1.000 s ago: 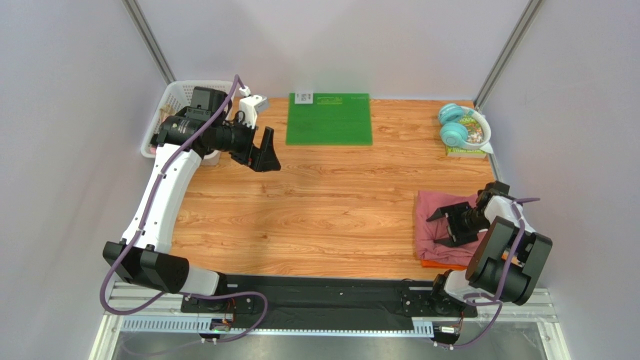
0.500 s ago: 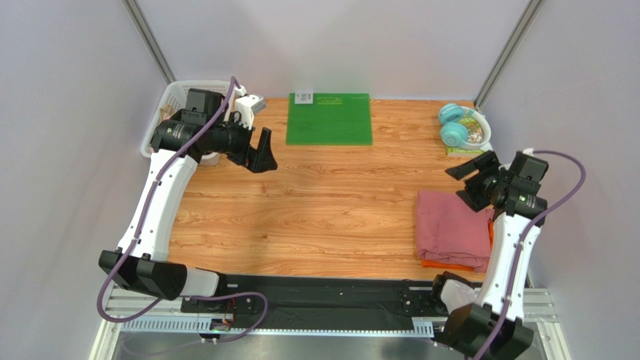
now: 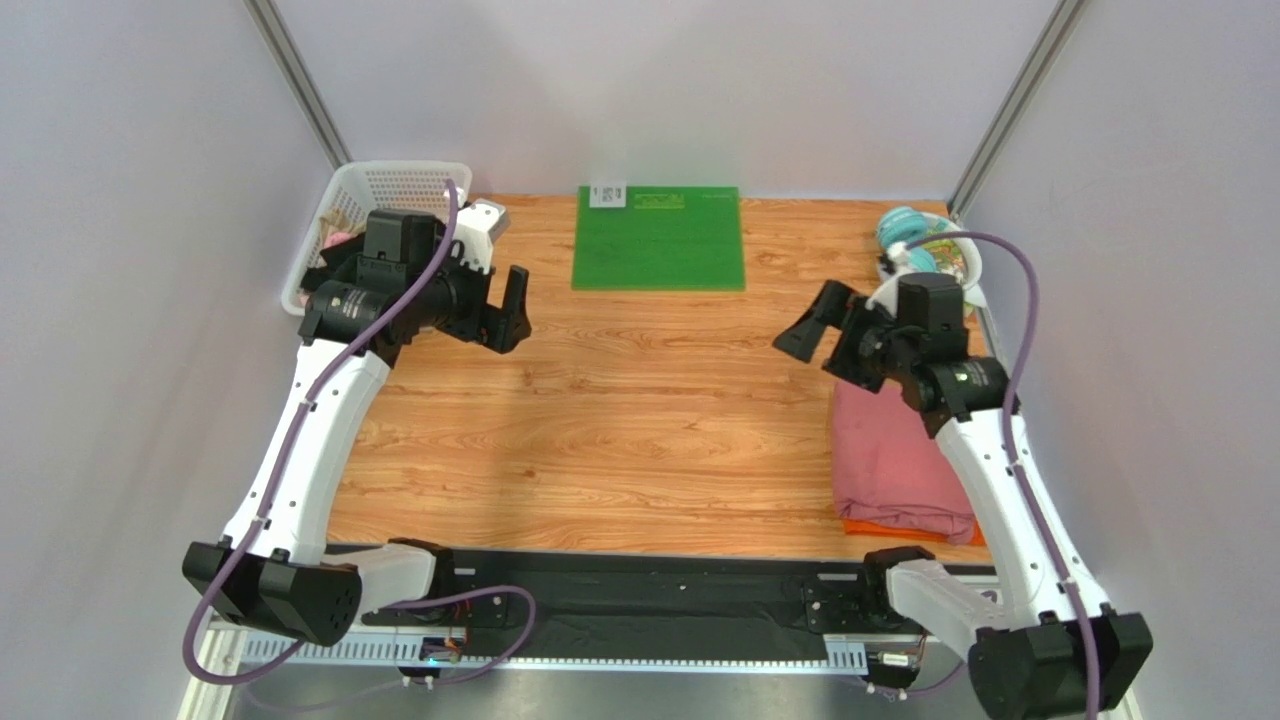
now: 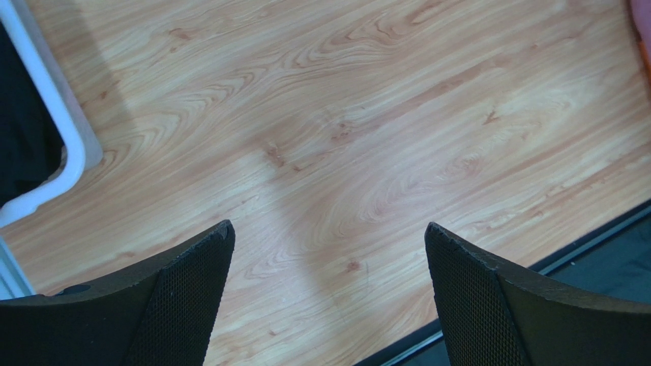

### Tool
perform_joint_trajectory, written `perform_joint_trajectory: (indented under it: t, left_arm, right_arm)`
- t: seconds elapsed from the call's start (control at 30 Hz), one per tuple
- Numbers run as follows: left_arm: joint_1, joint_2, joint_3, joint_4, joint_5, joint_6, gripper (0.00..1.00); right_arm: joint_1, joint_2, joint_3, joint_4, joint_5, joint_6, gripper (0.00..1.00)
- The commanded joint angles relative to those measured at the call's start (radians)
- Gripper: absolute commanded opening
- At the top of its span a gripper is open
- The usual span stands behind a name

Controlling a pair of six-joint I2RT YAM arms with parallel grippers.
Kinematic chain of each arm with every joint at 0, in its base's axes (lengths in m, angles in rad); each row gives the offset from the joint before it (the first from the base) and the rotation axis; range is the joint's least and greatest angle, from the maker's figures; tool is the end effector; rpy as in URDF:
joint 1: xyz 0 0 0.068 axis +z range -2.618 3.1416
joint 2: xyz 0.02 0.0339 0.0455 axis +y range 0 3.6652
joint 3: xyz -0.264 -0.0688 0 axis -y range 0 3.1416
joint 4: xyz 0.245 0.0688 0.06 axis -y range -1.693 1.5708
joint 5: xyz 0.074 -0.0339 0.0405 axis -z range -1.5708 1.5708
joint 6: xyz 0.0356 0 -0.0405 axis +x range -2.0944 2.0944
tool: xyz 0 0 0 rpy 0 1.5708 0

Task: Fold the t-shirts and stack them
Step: Put the neatly folded tshirt into the corner of the board with the right arm

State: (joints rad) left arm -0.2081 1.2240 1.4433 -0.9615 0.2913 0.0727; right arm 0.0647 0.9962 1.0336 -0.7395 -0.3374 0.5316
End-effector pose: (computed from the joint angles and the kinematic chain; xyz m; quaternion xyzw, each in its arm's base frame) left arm 0.2288 -0.0588 0.4006 0.1846 0.8886 -0.1595 0.3884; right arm 0.2001 0.0248 0.3347 0.1381 0.8864 0.2675 0.3518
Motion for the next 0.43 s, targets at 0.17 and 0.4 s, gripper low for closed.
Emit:
perform_joint_trajectory:
  t: [0.17,0.4]
  left_arm:
    - [0.006,-0.07,-0.078,0.081,-0.084,-0.01,1.0]
    - [0.004,-0.089,-0.104,0.089,-0.086,-0.014,1.0]
  right_arm:
    - [0.308,0.142,0.164,0.072,0.239,-0.111,1.0]
    - [0.319,0.122,0.146,0.074,0.248,-0.114,1.0]
